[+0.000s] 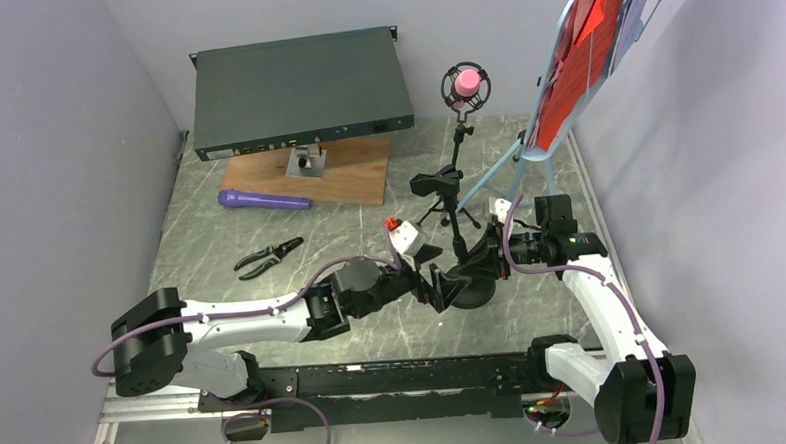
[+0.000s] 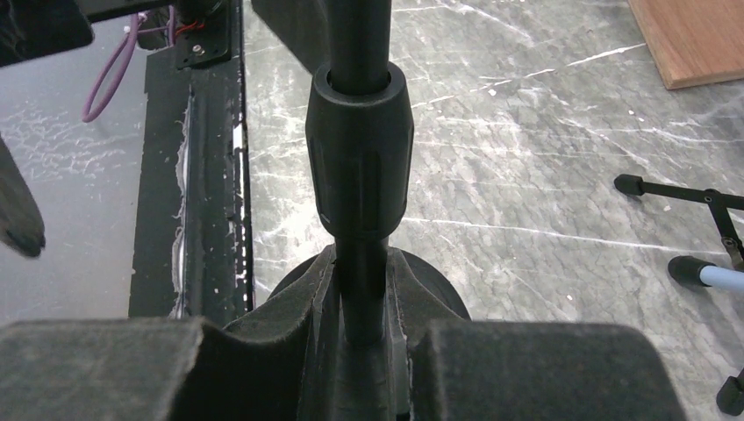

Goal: Pack up the instrument practice props
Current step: Unscrew the knob on the microphone stand.

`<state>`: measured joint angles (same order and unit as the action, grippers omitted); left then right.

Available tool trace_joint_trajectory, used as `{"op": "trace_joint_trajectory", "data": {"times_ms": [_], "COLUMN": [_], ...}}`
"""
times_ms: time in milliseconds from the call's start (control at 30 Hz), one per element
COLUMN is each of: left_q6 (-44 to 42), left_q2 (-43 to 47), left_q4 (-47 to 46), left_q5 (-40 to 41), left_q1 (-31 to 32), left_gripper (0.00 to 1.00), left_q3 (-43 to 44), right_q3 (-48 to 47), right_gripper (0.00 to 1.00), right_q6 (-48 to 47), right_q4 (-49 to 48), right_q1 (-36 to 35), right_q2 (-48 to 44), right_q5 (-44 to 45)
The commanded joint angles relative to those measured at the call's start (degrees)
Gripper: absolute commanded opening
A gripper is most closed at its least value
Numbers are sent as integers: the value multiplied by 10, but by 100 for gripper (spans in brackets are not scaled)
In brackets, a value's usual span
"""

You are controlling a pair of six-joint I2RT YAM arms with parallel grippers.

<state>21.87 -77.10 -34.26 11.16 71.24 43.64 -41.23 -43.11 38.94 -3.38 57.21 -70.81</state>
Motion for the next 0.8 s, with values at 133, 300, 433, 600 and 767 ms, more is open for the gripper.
{"op": "trace_joint_trajectory", "data": {"times_ms": [133,300,433,600,767], "left_q6": [48,82,87,95,93], "left_q2": [11,-39,-80,-113,-131], "left_q4": [-160,-240,-270,-285,-292], "left_q5": [-177,-256,-301,-325,-320], "left_q1": [-100,-142,-146,-147,-148], "left_gripper": [96,93,90,79,59], "left_q3": [-43,-32,-6,13,23], "right_q3": [-18,-18,-19,-19,-19], "right_gripper": [0,0,0,0,0], "right_q6": [-34,-41,-41,-38,-37], "right_q4": [-14,-8,-7,-9,-9], "right_q1": [-2,-2,-2,-1,-2], "right_q2": [-9,-10,-9,-10,-10], "right_q5": [-54,-55,-55,-55,-55]}}
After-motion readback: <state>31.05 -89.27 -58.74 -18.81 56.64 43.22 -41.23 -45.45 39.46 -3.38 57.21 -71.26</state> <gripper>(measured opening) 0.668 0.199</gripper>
